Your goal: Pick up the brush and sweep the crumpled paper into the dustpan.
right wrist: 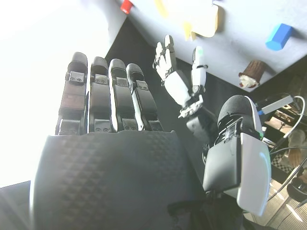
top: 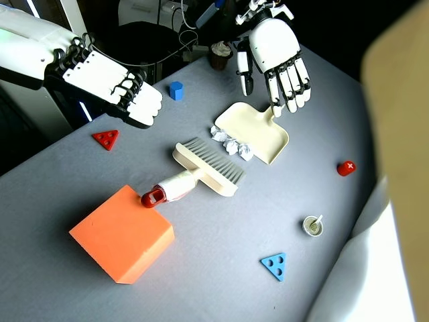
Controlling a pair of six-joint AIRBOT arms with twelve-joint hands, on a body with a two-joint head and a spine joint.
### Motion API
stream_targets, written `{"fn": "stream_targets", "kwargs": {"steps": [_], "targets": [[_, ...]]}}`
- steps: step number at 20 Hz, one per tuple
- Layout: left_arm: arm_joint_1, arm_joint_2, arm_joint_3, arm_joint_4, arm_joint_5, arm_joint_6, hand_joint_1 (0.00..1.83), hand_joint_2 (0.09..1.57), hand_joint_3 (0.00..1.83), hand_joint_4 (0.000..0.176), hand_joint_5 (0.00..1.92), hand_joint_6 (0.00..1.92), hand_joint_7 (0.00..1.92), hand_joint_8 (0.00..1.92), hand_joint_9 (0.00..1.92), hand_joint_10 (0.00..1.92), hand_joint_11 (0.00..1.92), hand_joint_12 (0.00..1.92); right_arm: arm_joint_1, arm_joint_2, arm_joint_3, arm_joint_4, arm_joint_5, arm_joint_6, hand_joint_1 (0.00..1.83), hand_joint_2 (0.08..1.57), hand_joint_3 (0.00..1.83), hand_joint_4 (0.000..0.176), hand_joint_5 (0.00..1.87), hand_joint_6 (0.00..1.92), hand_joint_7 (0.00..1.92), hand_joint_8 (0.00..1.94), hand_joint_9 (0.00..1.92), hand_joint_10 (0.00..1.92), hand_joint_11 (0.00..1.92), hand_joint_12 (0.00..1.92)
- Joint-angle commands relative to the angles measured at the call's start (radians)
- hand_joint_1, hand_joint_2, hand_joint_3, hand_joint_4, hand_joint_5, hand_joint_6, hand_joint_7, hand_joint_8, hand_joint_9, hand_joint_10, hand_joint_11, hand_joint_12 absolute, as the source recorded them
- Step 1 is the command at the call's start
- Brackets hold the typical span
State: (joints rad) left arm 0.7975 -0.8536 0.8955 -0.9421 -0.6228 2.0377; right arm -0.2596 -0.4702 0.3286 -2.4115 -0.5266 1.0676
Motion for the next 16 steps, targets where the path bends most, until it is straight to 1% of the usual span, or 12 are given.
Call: {"fn": "stream_targets", "kwargs": {"steps": [1,2,3,4,6,7,8,9,10,12,15,16], "targets": [[0.009,-0.008,0.009,0.036,-0.103,-0.009,0.51,1.18,0.00,0.068,0.40,0.00,0.23,0.00,0.20,0.00,0.00,0.62,0.005,0.005,-0.003,-0.032,-0.101,-0.005,0.00,1.00,0.00,0.000,0.13,0.01,0.13,0.01,0.13,0.01,0.15,0.02],[0.018,-0.011,0.014,0.036,-0.111,-0.019,0.51,1.17,0.00,0.068,0.41,0.00,0.24,0.00,0.21,0.00,0.00,0.62,0.005,0.005,-0.003,-0.032,-0.106,-0.005,0.00,1.00,0.00,0.000,0.14,0.01,0.14,0.01,0.14,0.01,0.15,0.02],[0.031,-0.016,0.022,0.033,-0.121,-0.032,0.49,1.17,0.00,0.074,0.41,0.00,0.24,0.00,0.21,0.00,0.00,0.62,0.004,0.004,-0.003,-0.032,-0.108,-0.005,0.00,1.00,0.00,0.000,0.13,0.01,0.13,0.01,0.13,0.01,0.13,0.02],[0.038,-0.020,0.029,0.028,-0.127,-0.034,0.52,1.16,0.00,0.068,0.41,0.00,0.23,0.00,0.20,0.00,0.00,0.61,0.004,0.004,-0.004,-0.032,-0.108,-0.008,0.00,1.01,0.01,0.000,0.12,0.00,0.13,0.00,0.13,0.00,0.13,0.01],[0.046,-0.027,0.046,0.016,-0.129,-0.035,0.51,1.16,0.00,0.075,0.40,0.00,0.21,0.00,0.18,0.00,0.00,0.61,0.001,0.001,-0.008,-0.032,-0.110,-0.020,0.01,1.00,0.00,0.000,0.12,0.00,0.14,0.01,0.13,0.01,0.14,0.02],[0.050,-0.031,0.054,0.013,-0.131,-0.037,0.54,1.15,0.00,0.068,0.42,0.00,0.23,0.00,0.20,0.00,0.00,0.64,0.000,0.001,-0.009,-0.032,-0.110,-0.023,0.02,1.00,0.00,0.000,0.13,0.01,0.14,0.01,0.14,0.01,0.14,0.02],[0.053,-0.034,0.062,0.013,-0.133,-0.042,0.53,1.16,0.00,0.072,0.40,0.00,0.23,0.00,0.20,0.00,0.00,0.64,0.000,0.000,-0.011,-0.032,-0.110,-0.024,0.00,1.01,0.00,0.000,0.12,0.00,0.13,0.00,0.13,0.00,0.13,0.01],[0.057,-0.040,0.071,0.015,-0.135,-0.047,0.55,1.15,0.00,0.069,0.40,0.00,0.23,0.00,0.20,0.00,0.00,0.64,0.000,0.000,-0.013,-0.032,-0.110,-0.024,0.00,1.01,0.00,0.000,0.12,0.00,0.13,0.00,0.12,0.00,0.12,0.01],[0.061,-0.046,0.080,0.016,-0.135,-0.051,0.55,1.15,0.00,0.073,0.39,0.00,0.22,0.00,0.19,0.00,0.00,0.61,0.000,0.000,-0.014,-0.032,-0.110,-0.024,0.00,1.00,0.00,0.000,0.12,0.00,0.12,0.00,0.12,0.00,0.13,0.01],[0.070,-0.060,0.094,0.023,-0.137,-0.057,0.55,1.14,0.00,0.084,0.39,0.00,0.23,0.00,0.20,0.00,0.00,0.63,0.000,0.000,-0.015,-0.032,-0.110,-0.024,0.00,1.00,0.00,0.000,0.12,0.00,0.13,0.00,0.13,0.00,0.14,0.01],[0.095,-0.074,0.106,0.037,-0.145,-0.085,0.55,1.15,0.00,0.077,0.39,0.00,0.21,0.00,0.19,0.00,0.00,0.60,0.000,0.000,-0.016,-0.032,-0.111,-0.024,0.01,1.01,0.00,0.000,0.13,0.00,0.13,0.00,0.13,0.00,0.14,0.01],[0.098,-0.077,0.108,0.036,-0.149,-0.087,0.58,1.13,0.00,0.075,0.41,0.01,0.22,0.01,0.19,0.01,0.00,0.60,0.000,0.001,-0.016,-0.032,-0.111,-0.024,0.00,1.01,0.00,0.000,0.13,0.00,0.14,0.00,0.14,0.00,0.15,0.02]]}}
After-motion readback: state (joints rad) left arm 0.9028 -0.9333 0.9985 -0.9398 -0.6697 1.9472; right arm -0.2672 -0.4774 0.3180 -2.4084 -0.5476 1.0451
